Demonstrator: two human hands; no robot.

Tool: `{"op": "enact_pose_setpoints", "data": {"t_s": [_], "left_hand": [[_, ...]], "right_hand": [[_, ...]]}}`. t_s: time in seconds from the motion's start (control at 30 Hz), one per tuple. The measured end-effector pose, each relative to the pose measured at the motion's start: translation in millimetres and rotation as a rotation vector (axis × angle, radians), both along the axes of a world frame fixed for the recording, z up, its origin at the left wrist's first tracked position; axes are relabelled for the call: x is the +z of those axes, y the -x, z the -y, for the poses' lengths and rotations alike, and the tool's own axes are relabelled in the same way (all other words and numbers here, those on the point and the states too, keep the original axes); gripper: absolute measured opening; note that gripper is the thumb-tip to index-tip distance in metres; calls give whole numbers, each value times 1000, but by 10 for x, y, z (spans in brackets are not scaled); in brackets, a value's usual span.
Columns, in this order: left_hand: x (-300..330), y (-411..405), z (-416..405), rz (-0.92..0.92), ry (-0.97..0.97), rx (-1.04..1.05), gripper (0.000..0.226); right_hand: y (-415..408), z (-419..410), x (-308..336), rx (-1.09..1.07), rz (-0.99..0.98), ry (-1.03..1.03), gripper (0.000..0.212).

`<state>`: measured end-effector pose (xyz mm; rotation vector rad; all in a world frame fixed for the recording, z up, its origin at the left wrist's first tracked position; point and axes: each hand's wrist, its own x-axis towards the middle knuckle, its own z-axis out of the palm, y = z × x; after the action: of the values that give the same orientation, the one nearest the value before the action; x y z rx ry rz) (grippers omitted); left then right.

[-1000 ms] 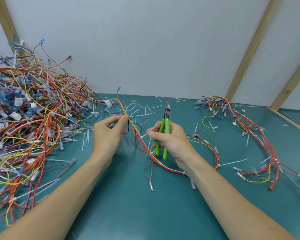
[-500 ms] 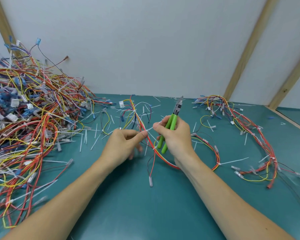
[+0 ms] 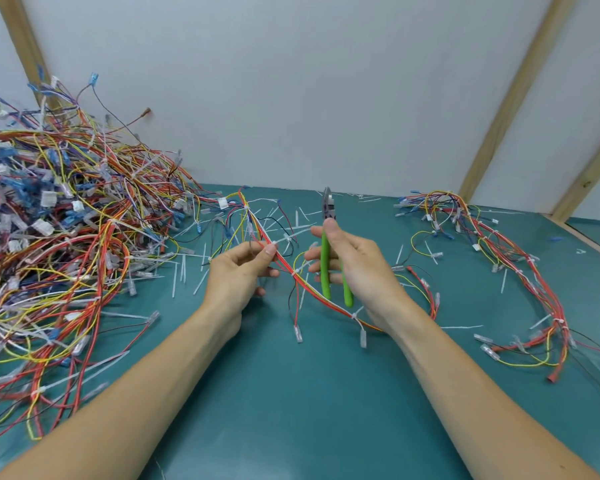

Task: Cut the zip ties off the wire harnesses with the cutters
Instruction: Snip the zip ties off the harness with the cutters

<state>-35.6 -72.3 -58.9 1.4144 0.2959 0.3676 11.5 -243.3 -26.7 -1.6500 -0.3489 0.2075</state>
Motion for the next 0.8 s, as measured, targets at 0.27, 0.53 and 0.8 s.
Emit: {"op": "enact_pose_setpoints", "data": {"t_s": [0.27, 0.53, 0.8], "left_hand": [[-25, -14, -3, 13, 64, -63, 6], [-8, -35, -38, -13, 126, -15, 12], [3, -13, -40, -34, 130, 40, 15]], "right_hand": [[29, 12, 32, 79, -94, 201, 46], [24, 2, -32, -41, 57, 230, 42], [1, 13, 51, -97, 172, -53, 24]]}}
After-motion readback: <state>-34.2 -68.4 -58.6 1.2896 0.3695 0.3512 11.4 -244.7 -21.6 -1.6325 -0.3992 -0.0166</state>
